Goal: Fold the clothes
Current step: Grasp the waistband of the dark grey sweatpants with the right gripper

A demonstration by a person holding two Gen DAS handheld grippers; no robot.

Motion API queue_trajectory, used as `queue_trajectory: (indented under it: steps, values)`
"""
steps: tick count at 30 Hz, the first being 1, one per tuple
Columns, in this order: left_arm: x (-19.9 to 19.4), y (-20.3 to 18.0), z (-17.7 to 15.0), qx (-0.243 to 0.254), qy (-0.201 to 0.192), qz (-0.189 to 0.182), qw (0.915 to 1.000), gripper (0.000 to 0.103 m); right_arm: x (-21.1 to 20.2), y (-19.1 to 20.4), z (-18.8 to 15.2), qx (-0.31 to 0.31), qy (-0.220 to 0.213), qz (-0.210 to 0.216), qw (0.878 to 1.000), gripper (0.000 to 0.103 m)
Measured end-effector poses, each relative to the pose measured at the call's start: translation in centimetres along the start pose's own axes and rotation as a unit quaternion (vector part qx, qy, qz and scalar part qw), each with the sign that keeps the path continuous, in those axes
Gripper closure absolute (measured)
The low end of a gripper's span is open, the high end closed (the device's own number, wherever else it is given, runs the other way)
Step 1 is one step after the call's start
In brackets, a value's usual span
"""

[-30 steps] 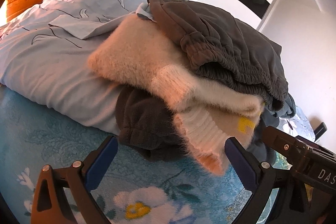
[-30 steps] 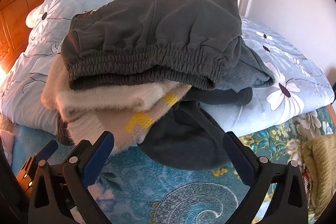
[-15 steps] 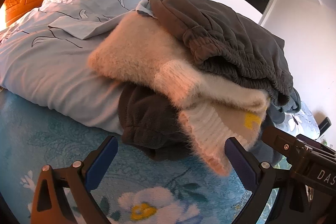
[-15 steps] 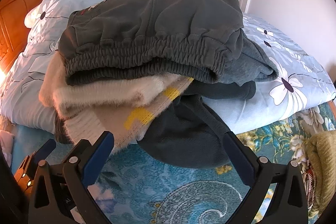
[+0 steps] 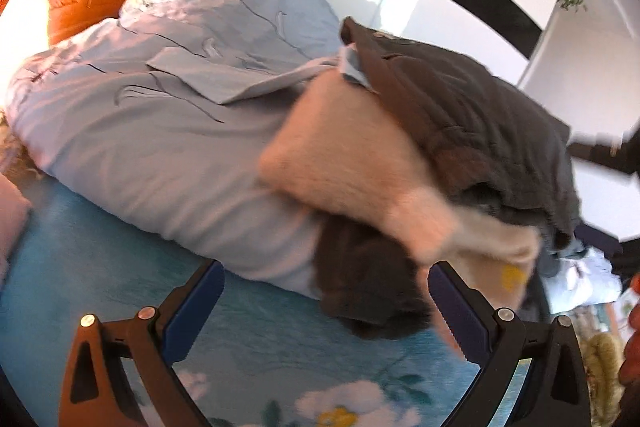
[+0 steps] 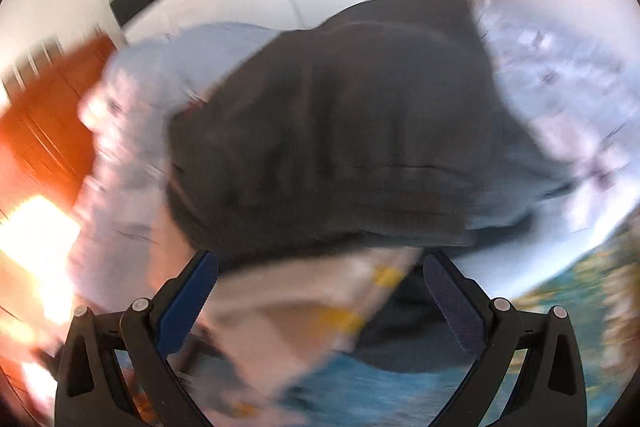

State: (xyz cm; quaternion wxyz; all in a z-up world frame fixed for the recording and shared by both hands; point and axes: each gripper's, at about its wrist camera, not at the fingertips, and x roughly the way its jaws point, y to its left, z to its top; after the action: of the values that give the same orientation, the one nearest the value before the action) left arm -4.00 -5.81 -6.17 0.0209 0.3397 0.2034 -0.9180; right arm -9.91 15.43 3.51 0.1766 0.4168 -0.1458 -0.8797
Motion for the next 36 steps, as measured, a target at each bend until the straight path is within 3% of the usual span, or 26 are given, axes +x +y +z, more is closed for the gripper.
queue_trajectory:
  steps: [2, 3, 4, 6, 9, 10, 13, 21, 24, 27, 29, 36]
  values:
    - [0.0, 0.5, -0.1, -0.009, 0.004, -0.002, 0.9999, 0.0, 0.9, -0.7, 0.5, 0.041, 0.0, 0.014, 0.999, 0.007]
    - [0.0, 0.8, -0.2, -0.016, 0.007, -0.007, 0.9998, 0.0, 1.4, -1.3, 0.6, 0.066, 0.002, 0.011, 0.998, 0.019]
    - [0.1, 1.0, -0.2, -0.021, 0.01, -0.011, 0.9997, 0.0, 1.8, -2.2, 0.6, 0.1, 0.004, 0.018, 0.995, 0.025]
    - [0.3, 1.1, -0.1, -0.022, 0.015, -0.014, 0.9996, 0.0, 2.4, -3.8, 0.2, 0.152, 0.002, 0.036, 0.988, 0.028]
    - [0.3, 1.1, 0.1, -0.021, 0.01, -0.014, 0.9996, 0.0, 2.8, -4.2, 0.5, 0.164, -0.012, 0.046, 0.985, 0.034]
    - [0.3, 1.1, 0.1, -0.022, 0.01, -0.015, 0.9996, 0.0, 2.8, -4.3, 0.2, 0.176, -0.005, 0.047, 0.983, 0.04]
    - [0.1, 0.9, 0.1, -0.021, 0.009, -0.018, 0.9996, 0.0, 2.6, -4.1, -0.8, 0.187, 0.009, 0.064, 0.98, 0.043]
    - [-0.4, 1.1, 0.2, -0.04, 0.021, -0.026, 0.9986, 0.0, 4.7, -5.1, 2.0, 0.23, -0.034, 0.055, 0.971, 0.043]
    - [-1.1, 0.8, 0.2, -0.026, 0.015, -0.022, 0.9993, 0.0, 4.7, -5.6, 2.2, 0.283, -0.059, 0.067, 0.955, 0.043]
    - [-2.0, 0.4, -0.1, -0.012, 0.017, -0.018, 0.9996, 0.0, 4.7, -5.7, 2.6, 0.319, -0.079, 0.08, 0.941, 0.053]
    - [-2.6, 0.3, -0.3, -0.005, 0.02, -0.017, 0.9996, 0.0, 4.8, -5.6, 3.2, 0.356, -0.088, 0.115, 0.923, 0.057]
    - [-6.7, 0.4, 0.1, 0.02, -0.015, 0.012, 0.9996, 0.0, 1.1, -2.7, 6.3, 0.305, -0.112, 0.134, 0.936, 0.066]
